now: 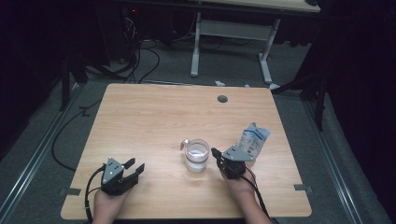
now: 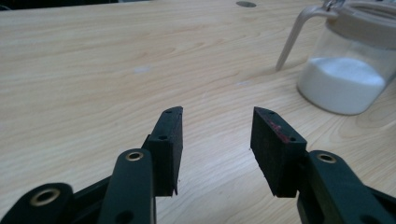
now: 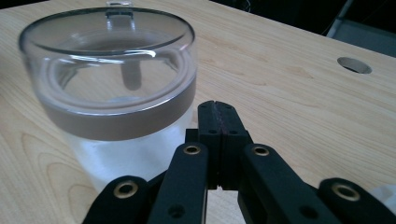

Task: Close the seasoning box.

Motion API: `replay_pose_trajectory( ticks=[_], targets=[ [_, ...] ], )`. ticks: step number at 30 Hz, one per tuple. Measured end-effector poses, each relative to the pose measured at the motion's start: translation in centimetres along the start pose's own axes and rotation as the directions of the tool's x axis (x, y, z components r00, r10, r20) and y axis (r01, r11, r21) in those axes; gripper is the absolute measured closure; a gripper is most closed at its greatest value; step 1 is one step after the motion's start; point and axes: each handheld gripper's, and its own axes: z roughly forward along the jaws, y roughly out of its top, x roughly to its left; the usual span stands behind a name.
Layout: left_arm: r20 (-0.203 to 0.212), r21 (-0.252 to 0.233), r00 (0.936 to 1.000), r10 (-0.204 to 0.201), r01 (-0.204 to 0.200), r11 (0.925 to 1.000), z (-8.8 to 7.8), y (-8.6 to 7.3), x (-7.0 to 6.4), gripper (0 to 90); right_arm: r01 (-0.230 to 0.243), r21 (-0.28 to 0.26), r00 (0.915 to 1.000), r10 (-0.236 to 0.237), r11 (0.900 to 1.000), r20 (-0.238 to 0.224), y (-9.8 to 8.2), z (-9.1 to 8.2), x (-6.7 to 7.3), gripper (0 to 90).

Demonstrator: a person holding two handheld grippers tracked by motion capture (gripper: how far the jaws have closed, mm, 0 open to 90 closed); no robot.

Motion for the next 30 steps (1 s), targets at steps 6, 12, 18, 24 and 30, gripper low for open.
replay_pose_trajectory(
  ticks=[6,12,18,24,30],
  targets=[
    [-0.031,-0.003,0.9994,-0.017,0.017,0.9999,-1.0,-0.9,1.2,51.4,-0.003,0.002,1.0000,0.003,1.000,0.008,0.0,0.2,-0.3,90.0],
    [-0.038,-0.001,0.9993,-0.007,0.007,1.0000,-1.0,-1.0,1.2,51.1,0.005,-0.003,1.0000,-0.005,1.000,-0.007,-0.3,0.0,0.0,90.0],
    [-0.039,0.006,0.9992,-0.006,0.007,1.0000,-1.0,-1.1,1.1,51.2,0.013,-0.015,0.9996,-0.013,1.000,-0.024,-0.3,0.0,0.6,90.0],
    [-0.046,0.001,0.9989,-0.010,0.010,0.9999,-1.1,-1.1,1.2,51.4,0.011,-0.020,0.9995,-0.011,1.000,-0.030,-0.3,-0.5,0.9,90.0],
    [-0.026,-0.001,0.9997,-0.006,0.006,1.0000,-1.1,-1.1,0.9,51.3,0.022,-0.028,0.9989,-0.023,0.999,-0.042,-0.4,-1.0,1.6,90.0]
  ],
)
